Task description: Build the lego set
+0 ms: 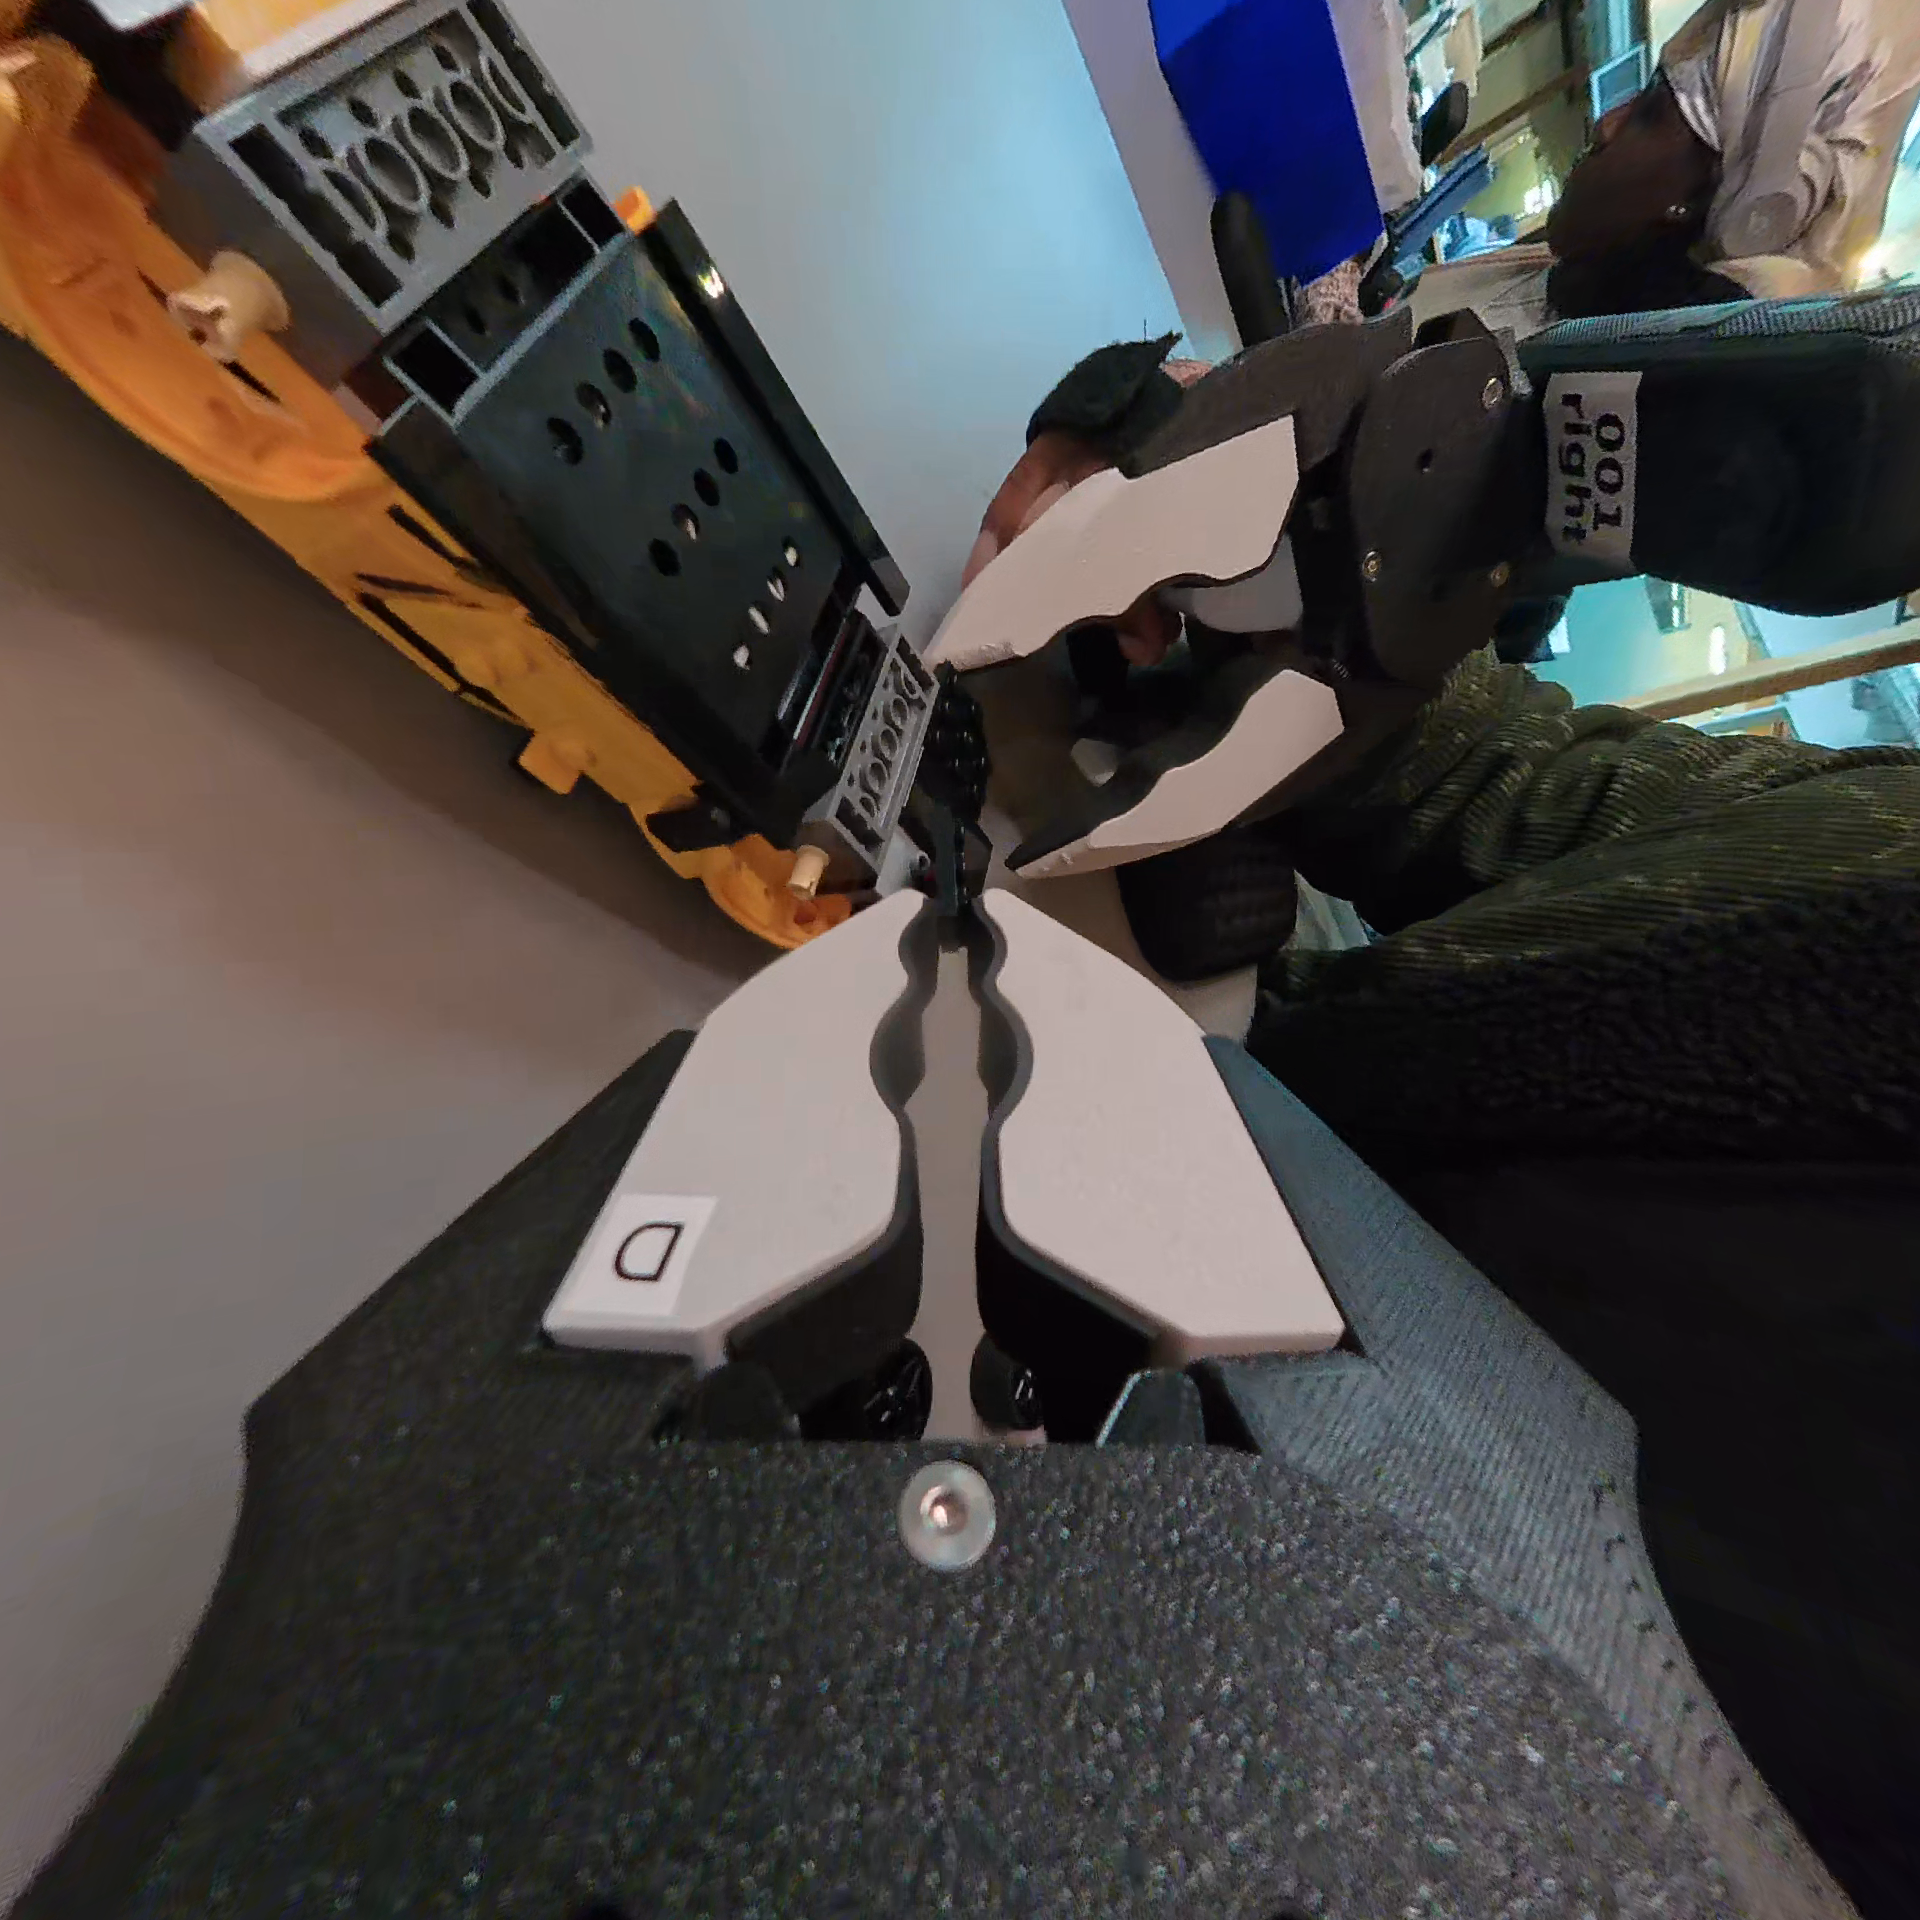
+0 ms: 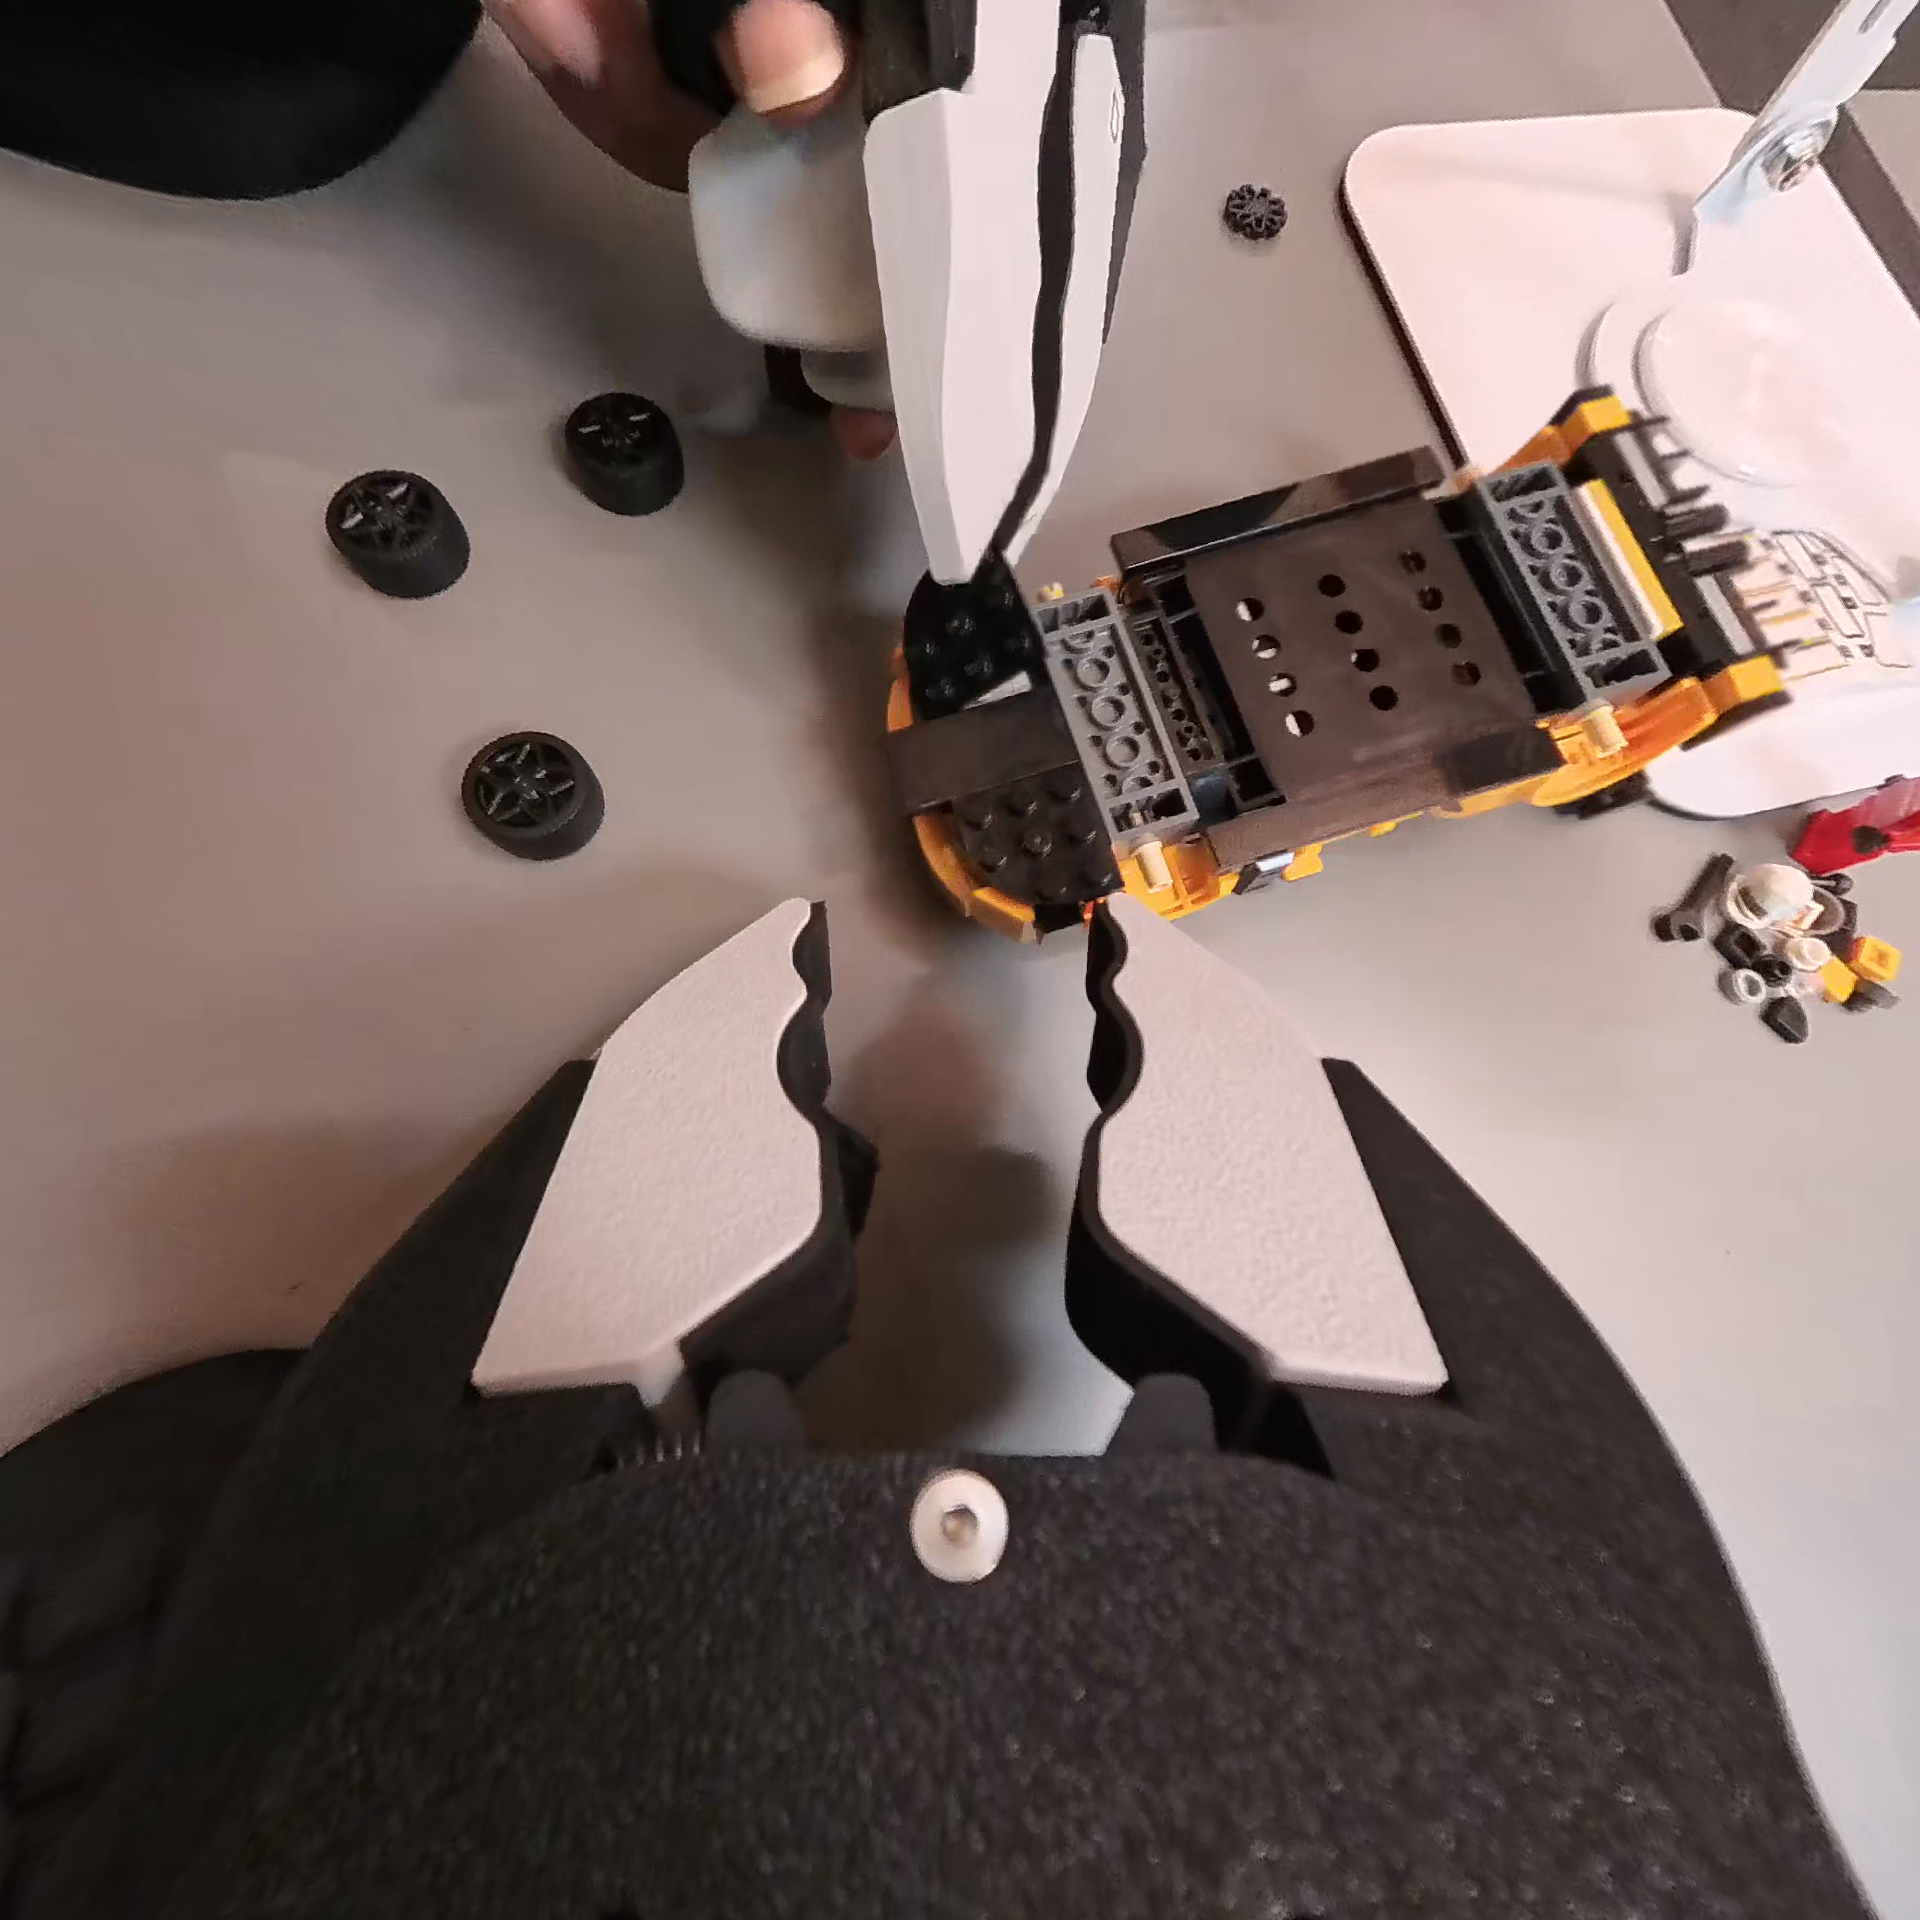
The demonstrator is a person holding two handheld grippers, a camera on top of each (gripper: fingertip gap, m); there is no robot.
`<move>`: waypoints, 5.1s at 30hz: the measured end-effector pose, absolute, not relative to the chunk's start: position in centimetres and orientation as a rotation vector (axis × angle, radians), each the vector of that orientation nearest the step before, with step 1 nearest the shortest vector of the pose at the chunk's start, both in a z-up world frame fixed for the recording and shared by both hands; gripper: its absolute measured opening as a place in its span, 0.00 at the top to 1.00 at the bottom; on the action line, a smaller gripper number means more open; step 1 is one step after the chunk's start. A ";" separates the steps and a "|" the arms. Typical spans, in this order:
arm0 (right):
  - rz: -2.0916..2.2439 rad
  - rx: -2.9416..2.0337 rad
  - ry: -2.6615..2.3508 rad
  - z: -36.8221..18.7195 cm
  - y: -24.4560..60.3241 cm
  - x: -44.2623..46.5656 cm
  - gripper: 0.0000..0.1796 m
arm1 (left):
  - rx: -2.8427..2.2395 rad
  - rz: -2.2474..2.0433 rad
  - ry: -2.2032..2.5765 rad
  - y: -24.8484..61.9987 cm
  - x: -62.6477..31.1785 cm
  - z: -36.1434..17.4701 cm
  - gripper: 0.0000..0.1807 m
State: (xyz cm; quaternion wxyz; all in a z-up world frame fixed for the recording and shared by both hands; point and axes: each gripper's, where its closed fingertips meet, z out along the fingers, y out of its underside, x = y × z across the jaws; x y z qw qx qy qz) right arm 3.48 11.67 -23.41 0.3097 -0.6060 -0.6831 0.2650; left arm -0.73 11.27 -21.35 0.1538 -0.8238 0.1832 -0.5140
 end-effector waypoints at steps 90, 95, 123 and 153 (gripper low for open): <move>0.566 -1.371 -1.889 -24.6 14.5 2.8 0.76 | -2.361 -0.877 0.615 12.8 -1.3 -23.3 0.88; 0.677 -1.407 -1.862 -24.1 14.4 2.8 0.76 | -2.341 -0.884 0.607 12.9 -1.4 -22.8 0.88; 1.104 -1.559 -1.751 -21.7 13.7 2.0 0.79 | -1.502 0.096 1.542 11.4 -1.0 -21.5 0.75; 1.224 -1.598 -1.648 -21.0 13.5 1.4 0.80 | -1.335 0.384 1.673 13.0 -1.2 -21.9 0.78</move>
